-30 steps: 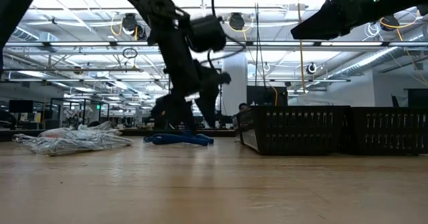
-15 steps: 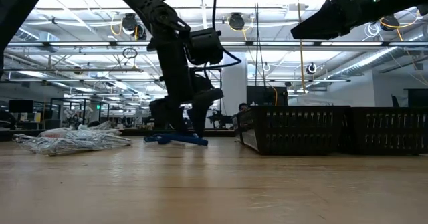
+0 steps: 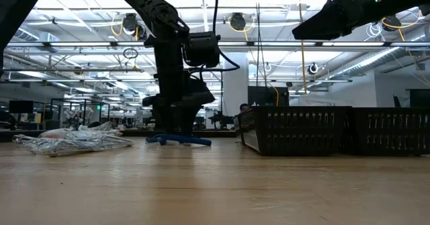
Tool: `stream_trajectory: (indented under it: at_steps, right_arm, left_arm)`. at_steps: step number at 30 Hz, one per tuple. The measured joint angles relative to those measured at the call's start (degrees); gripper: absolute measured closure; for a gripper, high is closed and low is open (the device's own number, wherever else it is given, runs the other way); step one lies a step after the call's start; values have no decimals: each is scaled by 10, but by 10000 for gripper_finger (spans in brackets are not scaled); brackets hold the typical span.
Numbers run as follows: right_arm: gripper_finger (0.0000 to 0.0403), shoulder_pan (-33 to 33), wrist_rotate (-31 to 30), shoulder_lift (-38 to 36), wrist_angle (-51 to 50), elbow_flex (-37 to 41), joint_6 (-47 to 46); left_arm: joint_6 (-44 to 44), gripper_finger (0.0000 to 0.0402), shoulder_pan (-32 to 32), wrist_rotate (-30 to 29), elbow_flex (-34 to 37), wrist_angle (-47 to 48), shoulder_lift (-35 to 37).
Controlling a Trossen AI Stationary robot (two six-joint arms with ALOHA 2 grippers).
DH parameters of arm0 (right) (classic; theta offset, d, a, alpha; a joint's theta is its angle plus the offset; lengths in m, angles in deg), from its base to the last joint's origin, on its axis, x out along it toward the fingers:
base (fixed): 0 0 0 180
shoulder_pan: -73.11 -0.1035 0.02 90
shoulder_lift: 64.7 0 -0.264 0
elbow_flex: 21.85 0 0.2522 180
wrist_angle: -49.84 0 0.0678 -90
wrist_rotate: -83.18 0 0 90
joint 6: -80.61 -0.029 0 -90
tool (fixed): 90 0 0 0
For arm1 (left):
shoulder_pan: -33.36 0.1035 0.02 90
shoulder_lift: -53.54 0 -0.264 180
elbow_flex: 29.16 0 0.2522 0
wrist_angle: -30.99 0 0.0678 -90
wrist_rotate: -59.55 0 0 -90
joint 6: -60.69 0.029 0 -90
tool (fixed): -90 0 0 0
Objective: Pick & Place Travel size toiletries
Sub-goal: Put the razor into the top left black basket
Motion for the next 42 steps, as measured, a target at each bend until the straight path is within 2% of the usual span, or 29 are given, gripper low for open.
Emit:
stream_trajectory:
  at_steps: [3,11,14,17,27,34,37,42]
  right_arm:
    - [165,0,0,0,0,0,-1]
    - [165,0,0,0,0,0,-1]
    - [165,0,0,0,0,0,-1]
    - [165,0,0,0,0,0,0]
    - [165,0,0,0,0,0,0]
    - [165,0,0,0,0,0,0]
    - [165,0,0,0,0,0,0]
    - [165,0,0,0,0,0,0]
  left_arm:
    - [-29,147,9,36,2,-2,-2]
    - [-37,147,11,37,2,-22,-3]
    - [-35,162,9,35,2,-21,-3]
    - [-30,201,9,34,2,-20,-3]
    - [-5,383,8,23,2,-25,-2]
    - [17,384,9,-20,4,-21,8]
    - [25,394,9,-40,4,-24,32]
    - [28,384,5,-67,3,-44,83]
